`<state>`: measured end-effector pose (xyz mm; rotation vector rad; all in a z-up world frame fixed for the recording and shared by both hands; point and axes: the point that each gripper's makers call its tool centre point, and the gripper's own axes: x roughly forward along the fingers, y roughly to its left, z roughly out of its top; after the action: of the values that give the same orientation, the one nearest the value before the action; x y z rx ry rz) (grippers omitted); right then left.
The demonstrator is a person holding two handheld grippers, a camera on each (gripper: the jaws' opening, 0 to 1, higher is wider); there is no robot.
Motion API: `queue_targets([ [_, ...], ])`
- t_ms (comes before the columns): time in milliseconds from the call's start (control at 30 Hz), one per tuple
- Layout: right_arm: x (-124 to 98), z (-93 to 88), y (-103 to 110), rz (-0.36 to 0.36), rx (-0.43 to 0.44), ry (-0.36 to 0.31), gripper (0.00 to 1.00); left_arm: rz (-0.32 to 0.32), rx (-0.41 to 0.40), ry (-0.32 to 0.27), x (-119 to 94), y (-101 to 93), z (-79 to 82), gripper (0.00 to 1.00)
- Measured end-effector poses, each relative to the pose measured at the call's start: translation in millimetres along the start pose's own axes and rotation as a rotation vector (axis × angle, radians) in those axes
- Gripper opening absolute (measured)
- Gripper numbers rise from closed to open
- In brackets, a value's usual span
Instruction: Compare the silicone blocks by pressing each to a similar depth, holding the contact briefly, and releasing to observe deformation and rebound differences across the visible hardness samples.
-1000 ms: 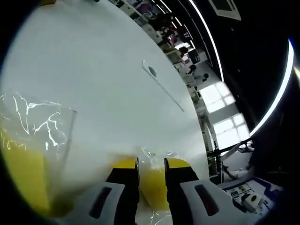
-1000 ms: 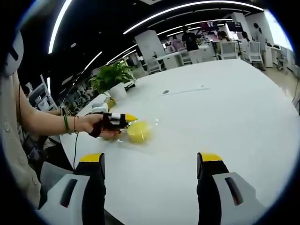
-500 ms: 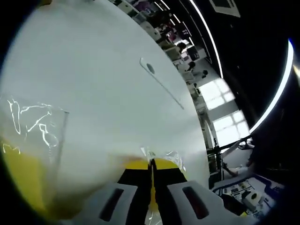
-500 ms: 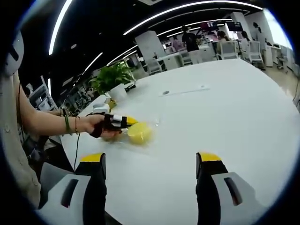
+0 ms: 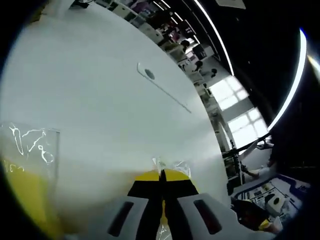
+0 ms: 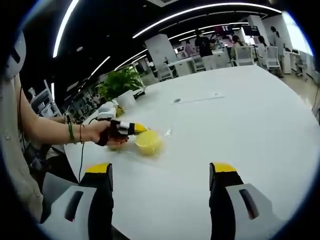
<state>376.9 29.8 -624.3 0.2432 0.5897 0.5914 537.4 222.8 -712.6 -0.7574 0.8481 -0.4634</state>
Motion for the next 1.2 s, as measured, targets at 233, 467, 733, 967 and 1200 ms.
queue_targets([
  [233,-2,4.0,4,0.005,-0.009,-0.013,0.73,-0.039,0.213,0.023,-3,-29.4,2.5,0.0],
  [467,-6,9.7,8,0.007,-0.026,-0.03,0.73,-0.054,0.327,0.045,-8,-48.6,0.5,0.0],
  [733,-10,12.4,13,0.008,-0.041,-0.041,0.72,-0.064,0.364,0.036,-19,-63.3,4.8,0.0],
  [967,-14,16.7,19,0.01,-0.063,-0.05,0.73,-0.077,0.374,0.023,-28,-73.3,7.2,0.0],
  [1200,-19,21.7,25,0.014,-0.079,-0.062,0.73,-0.094,0.416,0.022,-37,-85.0,5.0,0.0],
])
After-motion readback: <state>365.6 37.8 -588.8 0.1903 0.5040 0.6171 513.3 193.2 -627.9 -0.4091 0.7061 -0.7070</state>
